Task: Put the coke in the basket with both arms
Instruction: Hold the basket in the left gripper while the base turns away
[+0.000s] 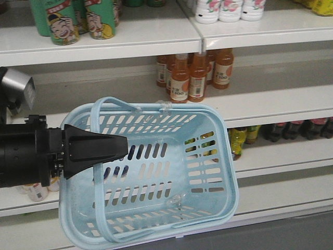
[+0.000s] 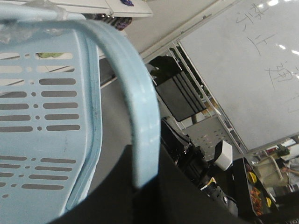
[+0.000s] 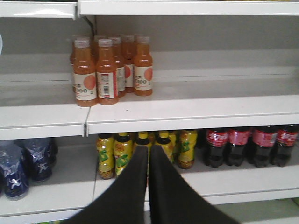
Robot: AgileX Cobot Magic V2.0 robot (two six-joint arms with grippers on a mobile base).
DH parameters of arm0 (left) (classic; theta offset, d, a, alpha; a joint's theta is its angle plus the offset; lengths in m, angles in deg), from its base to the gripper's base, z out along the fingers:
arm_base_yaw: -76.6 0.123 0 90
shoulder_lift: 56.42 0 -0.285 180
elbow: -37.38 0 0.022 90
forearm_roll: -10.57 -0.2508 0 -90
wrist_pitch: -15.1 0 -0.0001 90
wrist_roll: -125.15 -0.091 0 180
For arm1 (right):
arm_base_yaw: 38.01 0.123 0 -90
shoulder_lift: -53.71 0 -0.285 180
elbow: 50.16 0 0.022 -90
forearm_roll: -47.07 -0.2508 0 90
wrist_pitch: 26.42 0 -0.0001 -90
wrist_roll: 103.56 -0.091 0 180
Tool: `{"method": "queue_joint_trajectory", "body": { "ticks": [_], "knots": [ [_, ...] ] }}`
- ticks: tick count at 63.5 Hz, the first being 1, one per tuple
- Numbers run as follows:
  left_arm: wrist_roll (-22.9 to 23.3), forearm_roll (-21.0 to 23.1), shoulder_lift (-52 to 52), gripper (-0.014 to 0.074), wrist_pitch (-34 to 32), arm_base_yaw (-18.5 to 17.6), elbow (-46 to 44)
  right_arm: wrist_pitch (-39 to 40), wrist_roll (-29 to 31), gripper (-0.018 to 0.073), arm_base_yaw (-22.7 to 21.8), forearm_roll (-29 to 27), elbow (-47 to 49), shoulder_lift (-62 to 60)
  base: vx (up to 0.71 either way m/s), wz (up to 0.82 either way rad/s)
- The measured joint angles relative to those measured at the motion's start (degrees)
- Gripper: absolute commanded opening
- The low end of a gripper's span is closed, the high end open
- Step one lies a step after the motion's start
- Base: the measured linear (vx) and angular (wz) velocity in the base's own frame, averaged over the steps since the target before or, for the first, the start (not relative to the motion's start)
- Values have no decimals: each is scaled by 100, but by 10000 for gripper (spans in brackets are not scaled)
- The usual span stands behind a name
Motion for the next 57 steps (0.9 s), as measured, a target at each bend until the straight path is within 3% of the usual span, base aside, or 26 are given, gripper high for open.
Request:
{"method": "queue_joint_trajectory", "body": {
  "ticks": [57],
  "knots": [
    [0, -7, 0, -7, 0, 0, 0, 0, 0, -5, 0, 0, 0, 0, -4, -57]
  ]
}}
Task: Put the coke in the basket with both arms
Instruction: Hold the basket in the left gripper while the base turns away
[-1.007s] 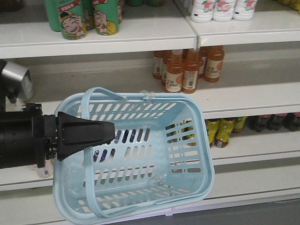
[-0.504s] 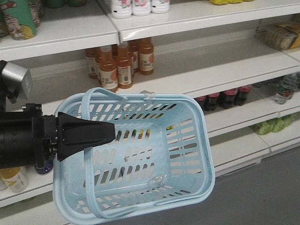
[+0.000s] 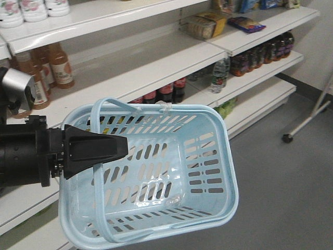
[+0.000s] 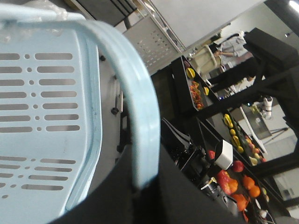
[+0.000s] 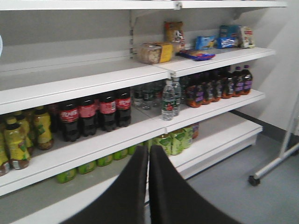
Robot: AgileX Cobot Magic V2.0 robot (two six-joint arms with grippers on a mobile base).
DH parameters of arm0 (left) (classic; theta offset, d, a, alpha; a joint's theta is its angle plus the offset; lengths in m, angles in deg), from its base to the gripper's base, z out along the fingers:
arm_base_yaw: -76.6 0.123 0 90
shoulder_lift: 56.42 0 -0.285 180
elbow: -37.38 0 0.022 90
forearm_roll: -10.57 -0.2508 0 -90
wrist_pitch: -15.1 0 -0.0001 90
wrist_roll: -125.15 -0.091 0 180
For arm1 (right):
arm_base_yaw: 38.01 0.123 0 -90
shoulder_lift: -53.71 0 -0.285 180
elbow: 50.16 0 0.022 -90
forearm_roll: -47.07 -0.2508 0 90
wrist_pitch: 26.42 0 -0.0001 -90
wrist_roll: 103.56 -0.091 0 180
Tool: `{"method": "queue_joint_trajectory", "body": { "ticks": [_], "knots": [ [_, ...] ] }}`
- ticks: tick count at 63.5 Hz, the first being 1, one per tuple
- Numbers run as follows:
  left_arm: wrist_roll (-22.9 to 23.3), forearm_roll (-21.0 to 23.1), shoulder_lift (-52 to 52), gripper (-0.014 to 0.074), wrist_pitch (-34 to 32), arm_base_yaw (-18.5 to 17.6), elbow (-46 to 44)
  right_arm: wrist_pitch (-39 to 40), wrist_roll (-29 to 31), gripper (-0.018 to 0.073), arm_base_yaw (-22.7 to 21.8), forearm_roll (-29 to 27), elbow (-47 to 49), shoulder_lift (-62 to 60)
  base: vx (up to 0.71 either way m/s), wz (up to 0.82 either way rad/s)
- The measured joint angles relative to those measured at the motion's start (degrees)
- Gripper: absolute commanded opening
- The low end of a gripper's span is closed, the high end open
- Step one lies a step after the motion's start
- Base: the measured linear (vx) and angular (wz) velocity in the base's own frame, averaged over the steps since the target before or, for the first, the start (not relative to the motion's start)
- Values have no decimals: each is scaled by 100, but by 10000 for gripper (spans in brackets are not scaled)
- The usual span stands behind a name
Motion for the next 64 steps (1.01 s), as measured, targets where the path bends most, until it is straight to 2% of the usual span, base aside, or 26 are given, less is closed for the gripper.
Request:
{"method": "queue_joint_trajectory", "body": {
  "ticks": [64],
  "knots": [
    [0, 0, 0, -7, 7, 0, 0, 0, 0, -5, 0, 0, 0, 0, -4, -54]
  ]
}}
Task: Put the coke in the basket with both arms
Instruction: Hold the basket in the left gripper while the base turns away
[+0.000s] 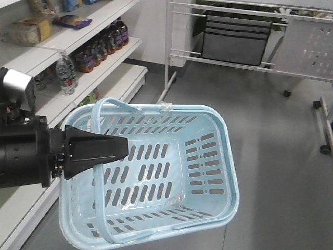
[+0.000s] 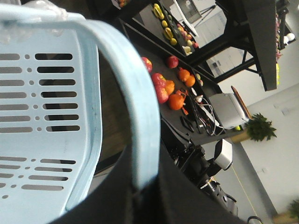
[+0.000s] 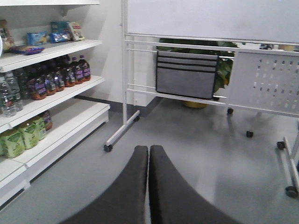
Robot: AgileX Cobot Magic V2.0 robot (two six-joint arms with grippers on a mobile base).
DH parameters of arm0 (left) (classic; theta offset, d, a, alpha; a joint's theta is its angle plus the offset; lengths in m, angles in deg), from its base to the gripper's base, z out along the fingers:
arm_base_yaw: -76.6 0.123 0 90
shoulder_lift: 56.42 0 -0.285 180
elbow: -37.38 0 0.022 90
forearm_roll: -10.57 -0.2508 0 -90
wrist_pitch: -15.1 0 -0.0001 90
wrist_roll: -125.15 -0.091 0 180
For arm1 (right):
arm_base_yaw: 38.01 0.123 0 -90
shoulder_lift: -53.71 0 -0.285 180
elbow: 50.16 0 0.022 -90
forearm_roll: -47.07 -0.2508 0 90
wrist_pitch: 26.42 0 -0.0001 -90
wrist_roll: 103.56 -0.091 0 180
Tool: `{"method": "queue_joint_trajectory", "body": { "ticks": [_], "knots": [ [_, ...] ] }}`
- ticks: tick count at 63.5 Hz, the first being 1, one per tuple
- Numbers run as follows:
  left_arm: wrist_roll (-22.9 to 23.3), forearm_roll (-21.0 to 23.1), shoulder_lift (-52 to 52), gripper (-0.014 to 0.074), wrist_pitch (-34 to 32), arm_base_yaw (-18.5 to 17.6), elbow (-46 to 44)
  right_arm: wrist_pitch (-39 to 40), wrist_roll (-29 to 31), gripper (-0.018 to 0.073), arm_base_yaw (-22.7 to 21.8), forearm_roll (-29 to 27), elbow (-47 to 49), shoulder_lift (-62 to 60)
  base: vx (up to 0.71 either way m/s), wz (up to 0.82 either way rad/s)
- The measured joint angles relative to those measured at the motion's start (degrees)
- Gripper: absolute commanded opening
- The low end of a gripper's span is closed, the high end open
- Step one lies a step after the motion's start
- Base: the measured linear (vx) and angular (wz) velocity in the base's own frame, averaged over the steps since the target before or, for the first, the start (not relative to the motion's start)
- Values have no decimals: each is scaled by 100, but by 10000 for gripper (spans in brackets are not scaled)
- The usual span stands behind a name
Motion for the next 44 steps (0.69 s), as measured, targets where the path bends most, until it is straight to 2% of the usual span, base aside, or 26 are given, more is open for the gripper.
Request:
{"method": "queue_joint_trajectory", "body": {
  "ticks": [23, 44],
  "knots": [
    [0, 0, 0, -7, 5, 0, 0, 0, 0, -5, 0, 0, 0, 0, 0, -47],
    [0, 0, 0, -7, 27, 0, 0, 0, 0, -5, 0, 0, 0, 0, 7, -24]
  ]
}}
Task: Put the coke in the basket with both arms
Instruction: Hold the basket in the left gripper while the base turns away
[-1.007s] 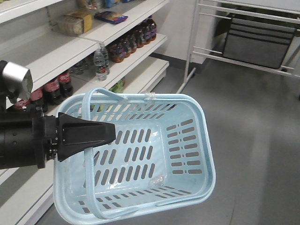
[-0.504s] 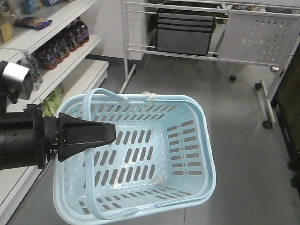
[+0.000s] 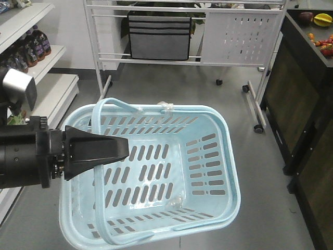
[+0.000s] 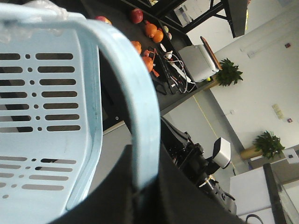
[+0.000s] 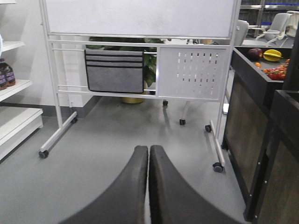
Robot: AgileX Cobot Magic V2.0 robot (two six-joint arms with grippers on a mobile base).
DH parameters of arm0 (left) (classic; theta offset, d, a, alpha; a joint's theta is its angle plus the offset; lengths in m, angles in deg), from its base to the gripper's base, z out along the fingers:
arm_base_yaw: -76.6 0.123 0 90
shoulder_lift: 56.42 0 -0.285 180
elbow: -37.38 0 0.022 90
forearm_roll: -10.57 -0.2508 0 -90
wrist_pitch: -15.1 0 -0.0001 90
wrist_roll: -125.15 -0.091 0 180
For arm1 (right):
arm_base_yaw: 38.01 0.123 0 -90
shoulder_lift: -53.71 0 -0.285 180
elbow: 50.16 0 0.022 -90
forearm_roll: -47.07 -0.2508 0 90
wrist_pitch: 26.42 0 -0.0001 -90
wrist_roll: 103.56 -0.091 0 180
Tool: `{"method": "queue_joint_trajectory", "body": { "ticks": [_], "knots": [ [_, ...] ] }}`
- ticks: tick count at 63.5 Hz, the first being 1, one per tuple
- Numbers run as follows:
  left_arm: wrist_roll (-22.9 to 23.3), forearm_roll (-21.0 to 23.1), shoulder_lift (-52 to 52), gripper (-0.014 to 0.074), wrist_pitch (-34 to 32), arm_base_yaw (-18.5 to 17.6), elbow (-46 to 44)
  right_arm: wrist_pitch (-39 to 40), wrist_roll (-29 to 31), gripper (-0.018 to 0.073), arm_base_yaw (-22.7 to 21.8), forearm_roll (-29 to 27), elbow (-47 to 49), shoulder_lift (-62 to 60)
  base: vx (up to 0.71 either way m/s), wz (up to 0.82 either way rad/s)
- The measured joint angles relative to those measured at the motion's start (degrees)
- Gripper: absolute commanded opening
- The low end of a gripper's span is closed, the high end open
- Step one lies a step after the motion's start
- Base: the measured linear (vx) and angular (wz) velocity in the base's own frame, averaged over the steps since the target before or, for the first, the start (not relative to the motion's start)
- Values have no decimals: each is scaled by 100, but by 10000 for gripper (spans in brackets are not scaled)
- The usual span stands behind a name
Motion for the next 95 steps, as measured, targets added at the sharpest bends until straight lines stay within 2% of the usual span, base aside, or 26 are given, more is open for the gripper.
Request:
{"method": "queue_joint_trajectory", "body": {
  "ticks": [95],
  "knots": [
    [0, 0, 0, -7, 0, 0, 0, 0, 0, -5, 0, 0, 0, 0, 17, -10]
  ]
}}
